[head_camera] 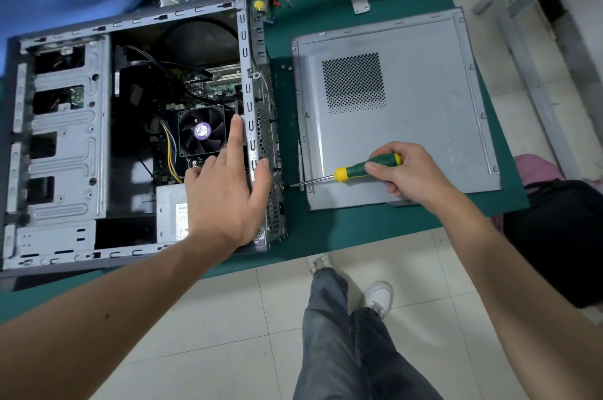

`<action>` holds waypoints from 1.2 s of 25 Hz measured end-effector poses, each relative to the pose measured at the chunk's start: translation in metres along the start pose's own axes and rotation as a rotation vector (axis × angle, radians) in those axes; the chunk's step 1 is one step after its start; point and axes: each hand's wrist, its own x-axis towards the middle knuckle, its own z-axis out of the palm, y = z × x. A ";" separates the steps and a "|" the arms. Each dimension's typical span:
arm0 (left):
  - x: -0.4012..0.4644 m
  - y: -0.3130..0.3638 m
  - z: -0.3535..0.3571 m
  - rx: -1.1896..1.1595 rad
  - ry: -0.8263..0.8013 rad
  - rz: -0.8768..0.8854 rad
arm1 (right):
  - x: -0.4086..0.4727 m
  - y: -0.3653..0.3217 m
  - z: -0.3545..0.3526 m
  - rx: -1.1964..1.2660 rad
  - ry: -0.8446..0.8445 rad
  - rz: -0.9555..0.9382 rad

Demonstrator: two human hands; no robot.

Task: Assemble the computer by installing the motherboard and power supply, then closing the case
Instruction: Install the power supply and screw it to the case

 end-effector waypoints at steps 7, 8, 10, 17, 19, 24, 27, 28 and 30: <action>0.001 0.001 -0.001 -0.008 -0.001 -0.006 | -0.002 0.000 0.000 -0.048 -0.062 -0.066; 0.001 0.002 -0.001 -0.009 -0.002 -0.004 | -0.003 0.003 0.001 -0.021 -0.045 -0.096; 0.000 0.002 -0.001 -0.007 -0.003 0.001 | -0.002 0.007 0.003 0.018 0.024 -0.060; 0.000 0.002 -0.002 -0.001 -0.011 -0.002 | -0.011 0.018 0.017 0.108 0.011 0.022; 0.000 0.002 -0.003 -0.007 -0.012 -0.001 | -0.014 0.023 0.020 0.287 0.041 -0.047; 0.000 0.002 -0.002 -0.004 -0.007 -0.004 | -0.013 0.020 0.025 0.017 0.164 0.090; -0.001 0.002 -0.002 -0.005 -0.010 -0.002 | -0.013 0.017 0.020 -0.026 0.100 0.038; -0.001 0.002 -0.003 -0.006 -0.011 -0.002 | -0.014 0.016 0.019 0.040 0.059 -0.003; -0.001 0.001 -0.003 -0.012 -0.010 -0.001 | -0.015 0.017 0.014 0.157 0.013 -0.047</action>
